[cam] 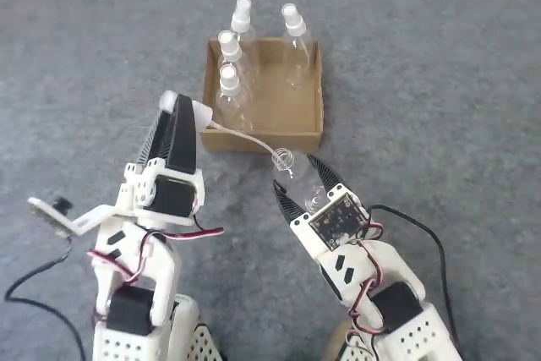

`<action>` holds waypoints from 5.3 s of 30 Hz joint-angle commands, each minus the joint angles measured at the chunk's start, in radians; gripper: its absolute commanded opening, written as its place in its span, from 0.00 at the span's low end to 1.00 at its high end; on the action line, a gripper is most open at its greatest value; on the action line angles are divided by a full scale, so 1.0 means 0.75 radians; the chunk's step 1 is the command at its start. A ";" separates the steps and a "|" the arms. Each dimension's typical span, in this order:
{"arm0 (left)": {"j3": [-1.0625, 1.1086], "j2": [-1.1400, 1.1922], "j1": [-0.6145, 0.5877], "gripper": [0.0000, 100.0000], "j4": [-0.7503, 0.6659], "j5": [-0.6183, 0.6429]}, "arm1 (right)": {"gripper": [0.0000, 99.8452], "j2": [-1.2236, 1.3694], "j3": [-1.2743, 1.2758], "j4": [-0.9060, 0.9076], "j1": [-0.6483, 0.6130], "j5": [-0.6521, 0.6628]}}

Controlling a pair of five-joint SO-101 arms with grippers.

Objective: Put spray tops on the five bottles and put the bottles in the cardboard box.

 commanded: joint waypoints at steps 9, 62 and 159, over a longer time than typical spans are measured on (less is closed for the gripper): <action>-0.007 -0.029 0.278 0.01 0.172 -0.196 | 0.03 -0.028 0.031 0.013 -0.009 0.025; 0.271 -0.027 0.497 0.11 0.151 -0.606 | 0.01 -0.030 0.031 0.060 -0.013 0.029; -0.040 -0.031 0.346 0.14 0.485 -0.489 | 0.01 -0.026 0.031 0.062 -0.064 0.121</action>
